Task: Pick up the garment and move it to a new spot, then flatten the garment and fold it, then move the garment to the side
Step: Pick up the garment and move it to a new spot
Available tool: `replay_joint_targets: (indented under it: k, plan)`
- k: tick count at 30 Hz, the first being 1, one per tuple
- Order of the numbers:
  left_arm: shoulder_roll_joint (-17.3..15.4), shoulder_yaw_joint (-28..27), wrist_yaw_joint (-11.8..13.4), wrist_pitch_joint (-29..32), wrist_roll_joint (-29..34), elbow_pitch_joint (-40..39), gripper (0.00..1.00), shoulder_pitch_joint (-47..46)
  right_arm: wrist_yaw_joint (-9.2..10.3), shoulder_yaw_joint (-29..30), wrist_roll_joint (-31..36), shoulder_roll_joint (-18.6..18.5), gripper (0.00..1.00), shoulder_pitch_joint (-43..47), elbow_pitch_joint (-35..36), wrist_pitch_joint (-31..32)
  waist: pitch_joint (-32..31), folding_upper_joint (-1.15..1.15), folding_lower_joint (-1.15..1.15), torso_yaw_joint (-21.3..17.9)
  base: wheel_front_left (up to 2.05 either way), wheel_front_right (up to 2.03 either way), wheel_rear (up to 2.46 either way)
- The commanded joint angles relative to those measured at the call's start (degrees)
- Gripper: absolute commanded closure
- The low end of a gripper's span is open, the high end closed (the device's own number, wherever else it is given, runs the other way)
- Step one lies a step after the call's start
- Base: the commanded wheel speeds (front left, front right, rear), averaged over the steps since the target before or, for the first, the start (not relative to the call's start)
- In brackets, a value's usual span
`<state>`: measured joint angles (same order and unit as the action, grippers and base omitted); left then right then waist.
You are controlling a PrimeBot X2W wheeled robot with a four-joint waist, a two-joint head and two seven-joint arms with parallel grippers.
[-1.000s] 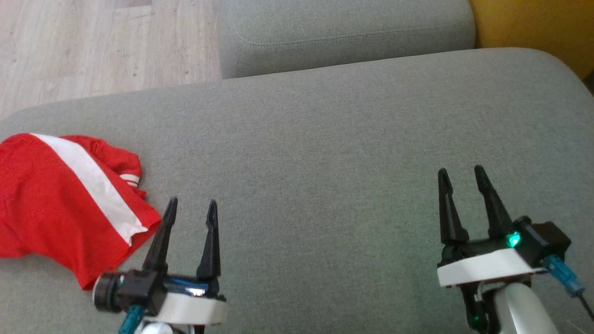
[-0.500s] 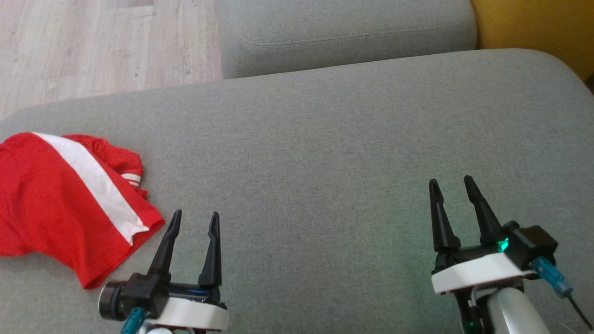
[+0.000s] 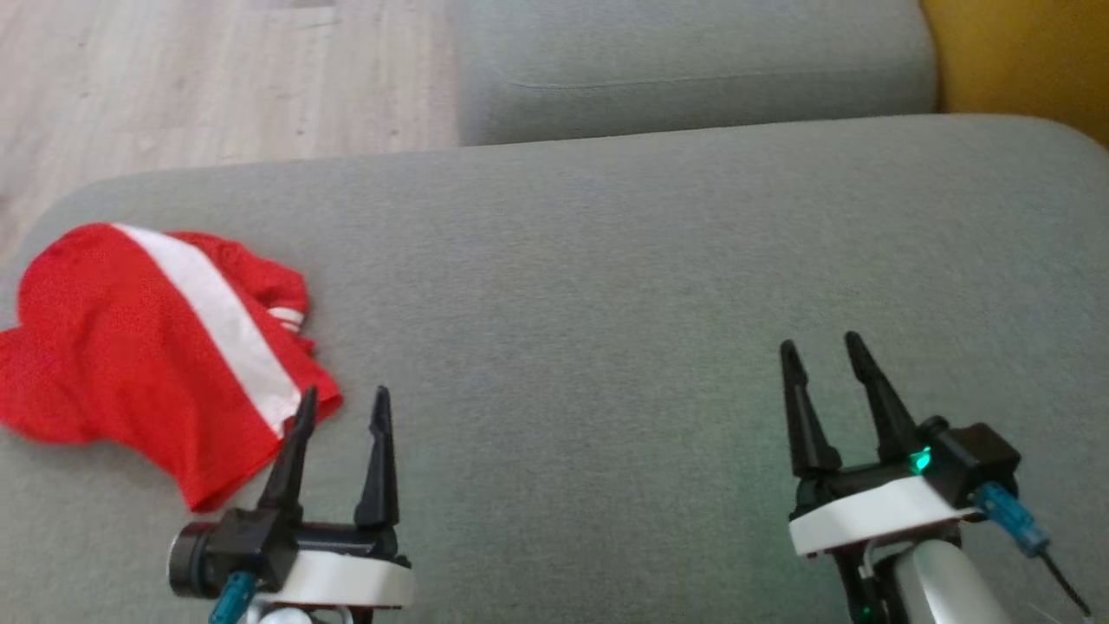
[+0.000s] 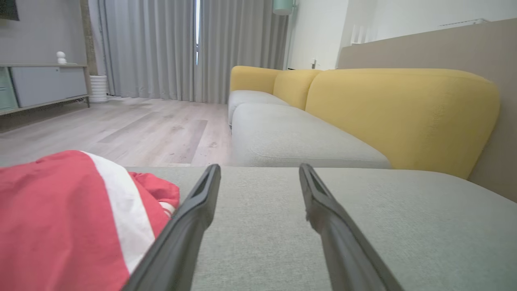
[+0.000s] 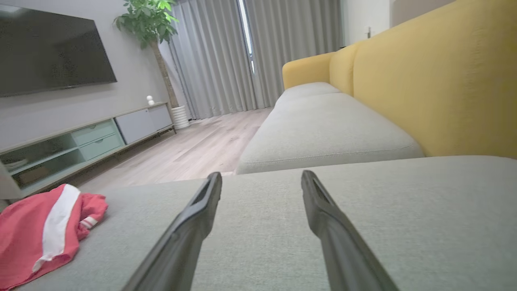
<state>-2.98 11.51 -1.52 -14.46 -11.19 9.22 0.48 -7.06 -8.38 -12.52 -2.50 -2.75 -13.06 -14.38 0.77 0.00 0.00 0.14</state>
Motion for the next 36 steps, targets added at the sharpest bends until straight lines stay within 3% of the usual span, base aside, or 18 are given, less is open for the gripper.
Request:
replay_joint_targets:
  k: [1,25,36]
  plan:
    - [0.1,-2.5,0.3,-0.5,0.1,-1.9,0.0,-1.4,-0.43,-2.0,0.3,-0.4,0.0,-1.3,1.8,-0.6,-0.3,0.0,0.0,1.2,0.0,0.0,0.0]
    - [0.1,-5.4,0.0,-0.5,2.1,-2.8,0.0,1.9,-0.43,-9.9,-2.8,-0.4,0.0,1.4,1.3,-0.6,-3.9,0.0,0.0,15.1,0.0,0.0,0.0]
    - [0.1,-6.8,-0.2,-0.5,2.5,-3.5,0.0,2.0,-0.43,-10.5,-3.2,-0.4,0.0,1.7,1.7,-0.6,-3.1,0.0,0.0,17.0,0.0,0.0,0.0]
